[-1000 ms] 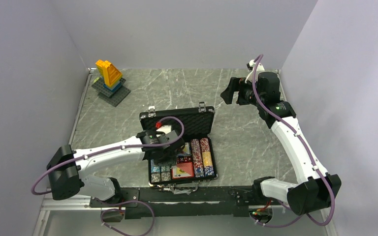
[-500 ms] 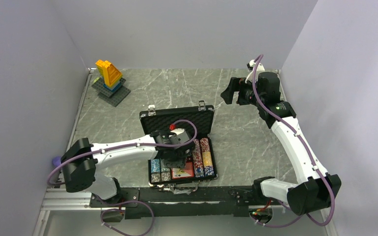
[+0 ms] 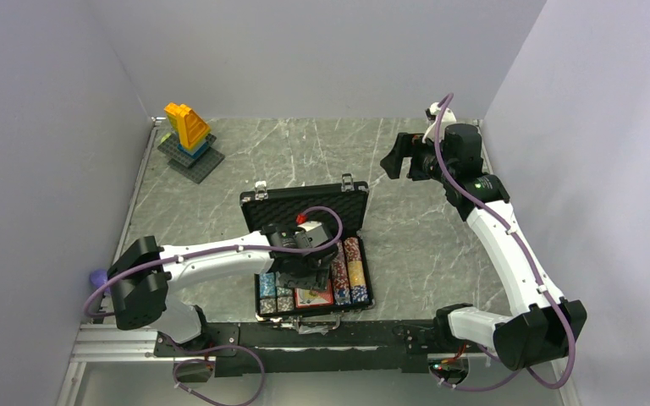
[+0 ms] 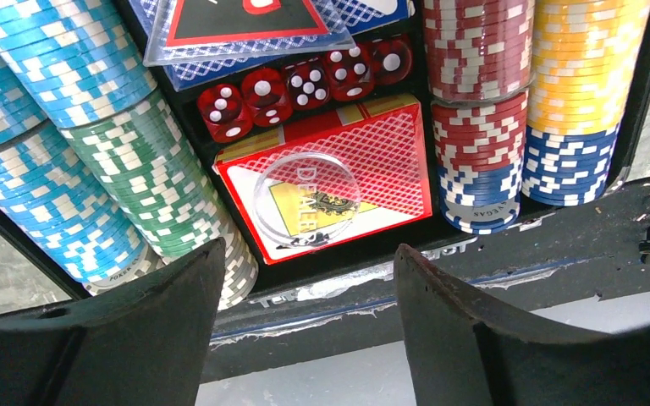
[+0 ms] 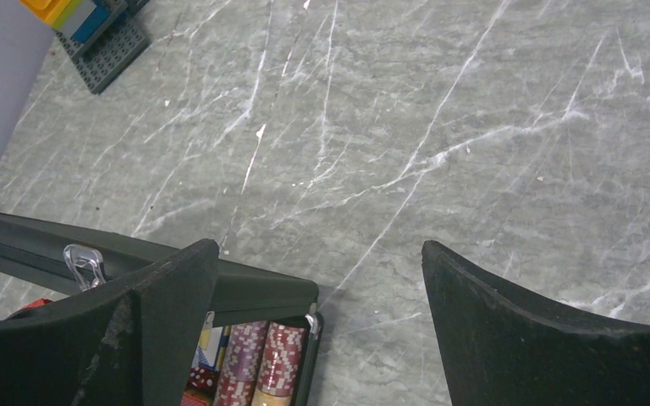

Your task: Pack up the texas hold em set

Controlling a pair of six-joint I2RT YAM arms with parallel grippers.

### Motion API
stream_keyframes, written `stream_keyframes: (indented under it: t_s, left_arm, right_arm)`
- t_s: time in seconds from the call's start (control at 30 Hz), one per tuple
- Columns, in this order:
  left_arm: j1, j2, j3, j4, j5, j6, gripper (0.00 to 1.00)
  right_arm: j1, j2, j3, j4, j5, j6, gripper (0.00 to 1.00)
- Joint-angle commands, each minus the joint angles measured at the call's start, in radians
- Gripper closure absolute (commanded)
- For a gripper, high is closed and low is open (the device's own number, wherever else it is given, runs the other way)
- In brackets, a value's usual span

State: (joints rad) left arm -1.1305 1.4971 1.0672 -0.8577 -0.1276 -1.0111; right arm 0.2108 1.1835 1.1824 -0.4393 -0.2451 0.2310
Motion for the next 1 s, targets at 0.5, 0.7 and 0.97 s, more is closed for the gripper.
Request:
stream_keyframes:
  t_s: [0.5,0.7,0.97]
  left_arm:
    - [0.112,-0.274,0.068,0.001,0.027,0.412,0.08]
    - [0.178,-0.329,0.237,-0.106,0.138,0.632,0.07]
    - [0.296,-0.261,0.668,-0.23,0.277,0.862,0.05]
  right_arm:
    - [-0.017,0.006,0.016,0.032,-0.01,0.024,0.06]
    - [-0.022,-0.009,0.0,0.045,0.011,0.055,0.06]
    - [-0.022,-0.017,-0.022,0.045,0.004,0.076,0.06]
